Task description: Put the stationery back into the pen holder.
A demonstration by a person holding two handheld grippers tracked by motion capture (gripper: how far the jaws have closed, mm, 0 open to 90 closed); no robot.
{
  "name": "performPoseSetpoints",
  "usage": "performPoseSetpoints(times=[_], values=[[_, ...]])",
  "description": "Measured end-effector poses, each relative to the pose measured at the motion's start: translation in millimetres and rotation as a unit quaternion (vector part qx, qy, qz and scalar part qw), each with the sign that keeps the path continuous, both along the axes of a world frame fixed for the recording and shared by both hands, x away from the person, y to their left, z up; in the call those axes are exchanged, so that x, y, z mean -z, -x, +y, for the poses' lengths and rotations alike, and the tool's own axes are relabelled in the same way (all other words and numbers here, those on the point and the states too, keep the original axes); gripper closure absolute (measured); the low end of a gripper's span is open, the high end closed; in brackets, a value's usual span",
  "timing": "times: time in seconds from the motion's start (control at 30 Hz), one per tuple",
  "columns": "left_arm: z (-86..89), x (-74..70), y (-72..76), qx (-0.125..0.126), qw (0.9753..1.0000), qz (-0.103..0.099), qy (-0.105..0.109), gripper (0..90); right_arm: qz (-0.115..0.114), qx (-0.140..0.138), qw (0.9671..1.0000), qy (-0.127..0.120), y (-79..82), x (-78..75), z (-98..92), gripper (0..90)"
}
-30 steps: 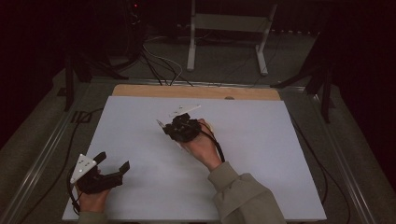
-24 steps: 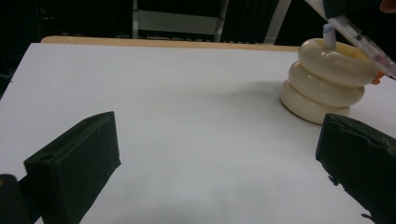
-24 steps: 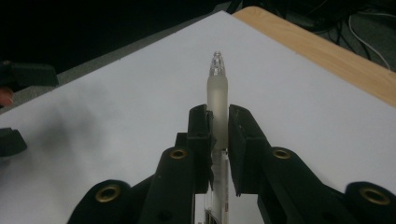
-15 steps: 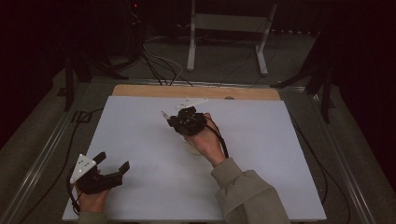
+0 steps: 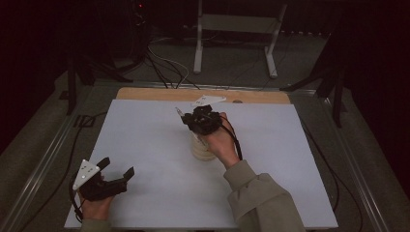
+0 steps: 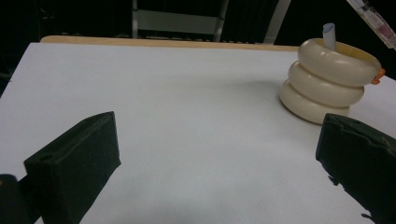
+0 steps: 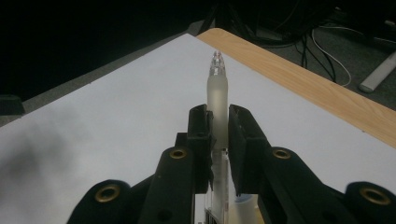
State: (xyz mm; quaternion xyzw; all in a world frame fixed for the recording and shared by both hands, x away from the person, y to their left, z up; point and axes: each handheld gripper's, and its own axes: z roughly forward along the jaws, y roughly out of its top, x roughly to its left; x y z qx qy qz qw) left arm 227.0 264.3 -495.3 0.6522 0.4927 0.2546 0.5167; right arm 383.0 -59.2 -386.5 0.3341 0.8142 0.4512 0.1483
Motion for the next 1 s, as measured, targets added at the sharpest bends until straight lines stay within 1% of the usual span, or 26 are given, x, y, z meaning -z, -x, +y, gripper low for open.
performPoseSetpoints(times=[0.1,0.3,0.4,0.57,0.67,1.0], values=[[0.2,0.0,0.0,0.000,1.0000,0.000,0.000,0.1,-0.003,0.007,1.0000,-0.003,-2.0,-1.8,-3.3,80.2],[0.4,0.1,-0.2,0.000,1.0000,0.000,0.000,0.2,-0.014,0.019,0.9997,0.005,-5.5,-6.1,-10.0,80.1],[0.2,0.3,-0.4,0.000,1.0000,0.000,0.001,0.1,-0.016,0.027,0.9995,0.004,-7.9,-7.5,-14.6,80.0],[0.2,0.4,-0.3,0.000,1.0000,0.001,0.000,0.1,-0.020,0.036,0.9991,0.004,-10.6,-6.3,-21.4,79.8],[0.2,0.4,-0.3,0.000,1.0000,0.000,0.001,0.2,-0.022,0.043,0.9988,0.000,-12.2,-6.0,-24.7,79.8],[0.8,0.0,-0.1,-0.001,1.0000,0.000,0.001,0.1,-0.030,0.058,0.9979,-0.004,-13.9,-4.6,-31.7,79.6]])
